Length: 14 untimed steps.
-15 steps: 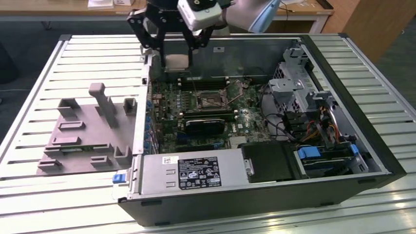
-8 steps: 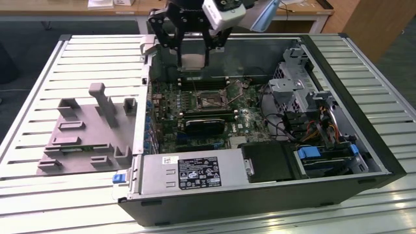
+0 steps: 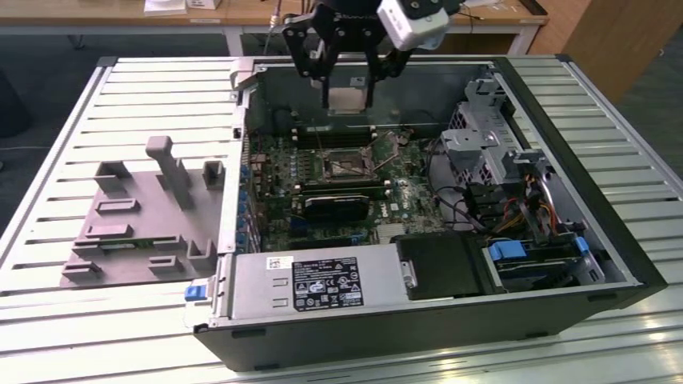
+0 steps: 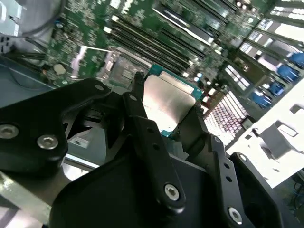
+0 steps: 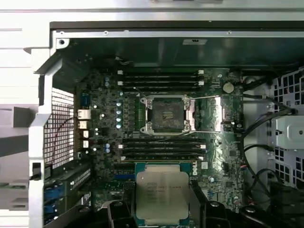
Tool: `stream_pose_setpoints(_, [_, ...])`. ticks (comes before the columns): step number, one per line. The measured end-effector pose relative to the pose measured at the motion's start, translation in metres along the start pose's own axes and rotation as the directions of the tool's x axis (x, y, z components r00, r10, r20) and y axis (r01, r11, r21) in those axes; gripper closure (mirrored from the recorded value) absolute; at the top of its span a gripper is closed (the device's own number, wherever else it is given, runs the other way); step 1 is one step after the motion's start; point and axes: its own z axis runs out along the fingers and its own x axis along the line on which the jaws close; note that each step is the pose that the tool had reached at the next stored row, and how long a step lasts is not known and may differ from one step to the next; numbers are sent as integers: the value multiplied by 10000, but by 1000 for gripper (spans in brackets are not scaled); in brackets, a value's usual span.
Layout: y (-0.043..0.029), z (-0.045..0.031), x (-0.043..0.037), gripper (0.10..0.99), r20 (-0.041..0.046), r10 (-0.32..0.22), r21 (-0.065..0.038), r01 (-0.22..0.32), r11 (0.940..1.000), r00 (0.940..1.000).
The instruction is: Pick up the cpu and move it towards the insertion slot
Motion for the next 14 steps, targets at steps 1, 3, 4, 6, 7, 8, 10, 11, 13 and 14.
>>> stream_pose_setpoints(1, [1,0,-45,549,-9,0,0,0,10000,10000])
stream_pose_setpoints(3, [3,-1,-133,549,-27,1,1,-1,10000,10000])
stream_pose_setpoints(4, [4,-1,-175,549,-35,1,1,-1,10000,10000])
stream_pose_setpoints(6, [5,-1,-235,549,-43,2,1,-2,10000,10000])
stream_pose_setpoints(7, [5,-1,-255,549,-44,2,1,-2,10000,10000])
stream_pose_setpoints(8, [6,3,-264,549,-42,1,-2,-1,10000,10000])
stream_pose_setpoints(10, [6,19,-266,549,-39,2,2,-2,10000,10000])
stream_pose_setpoints(11, [9,31,-266,549,-31,2,2,-2,10000,10000])
stream_pose_setpoints(13, [24,52,-268,549,-18,1,0,-1,10000,10000])
stream_pose_setpoints(14, [41,62,-270,549,-12,1,2,-1,10000,10000])
